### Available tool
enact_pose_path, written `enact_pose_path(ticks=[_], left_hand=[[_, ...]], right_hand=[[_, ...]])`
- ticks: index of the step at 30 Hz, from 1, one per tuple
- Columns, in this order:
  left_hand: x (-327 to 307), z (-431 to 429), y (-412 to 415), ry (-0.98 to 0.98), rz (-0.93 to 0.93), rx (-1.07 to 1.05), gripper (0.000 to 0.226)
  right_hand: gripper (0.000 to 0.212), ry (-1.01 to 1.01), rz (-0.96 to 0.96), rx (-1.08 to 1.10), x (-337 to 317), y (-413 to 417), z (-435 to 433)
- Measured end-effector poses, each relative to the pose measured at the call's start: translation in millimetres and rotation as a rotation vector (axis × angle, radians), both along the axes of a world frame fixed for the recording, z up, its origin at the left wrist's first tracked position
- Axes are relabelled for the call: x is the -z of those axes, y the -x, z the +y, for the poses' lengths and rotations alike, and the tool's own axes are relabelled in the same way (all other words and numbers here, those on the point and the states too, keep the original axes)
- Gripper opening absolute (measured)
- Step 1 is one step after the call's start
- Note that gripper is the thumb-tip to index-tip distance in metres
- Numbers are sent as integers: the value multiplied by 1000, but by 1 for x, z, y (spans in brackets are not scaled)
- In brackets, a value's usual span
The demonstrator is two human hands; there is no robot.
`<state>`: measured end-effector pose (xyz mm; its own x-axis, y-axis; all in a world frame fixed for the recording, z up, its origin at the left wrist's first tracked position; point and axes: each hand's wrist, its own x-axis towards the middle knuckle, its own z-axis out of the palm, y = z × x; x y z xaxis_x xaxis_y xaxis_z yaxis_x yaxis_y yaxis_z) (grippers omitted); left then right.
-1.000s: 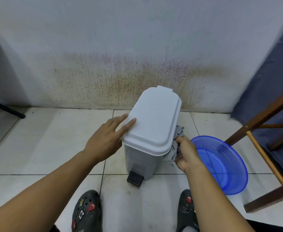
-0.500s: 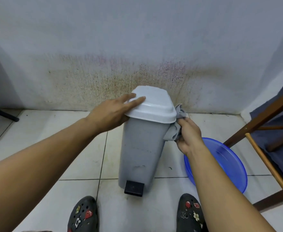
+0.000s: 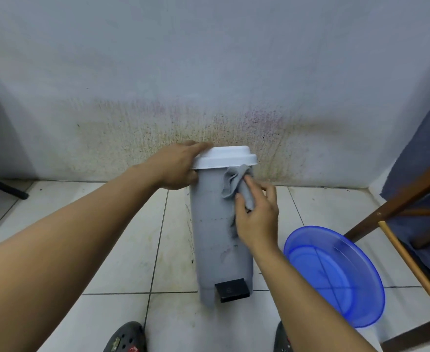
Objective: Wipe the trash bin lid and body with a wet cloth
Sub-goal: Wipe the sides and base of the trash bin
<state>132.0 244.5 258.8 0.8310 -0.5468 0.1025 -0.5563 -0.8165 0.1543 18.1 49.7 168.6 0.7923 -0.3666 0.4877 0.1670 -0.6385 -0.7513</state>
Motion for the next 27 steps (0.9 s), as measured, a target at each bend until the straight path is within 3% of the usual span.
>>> enact_pose_path(ticks=[8,10,14,17,21,24,27], left_hand=[[-2,5,-5,36,30,5,74],[-3,5,-4,26,36,4,75],[-1,1,-4,25,53,15,79],[-3,0,-5,26,66,13,80],[-10,2,-7,17,157,-4,81],[-15,3,-8,139,277,-63,65],[-11,5,-8,177,274,-70,54]], right_hand=[[50,376,1,-192,1,-12,50],[48,360,5,-178,2,-12,44],[50,93,-15,45,2,-11,10],[52,86,15,93,-1,-13,-2],[54,305,2,-2,-6,-14,18],[50,495,39,-138,-9,-14,43],[48,560,23,-193,-10,-10,55]])
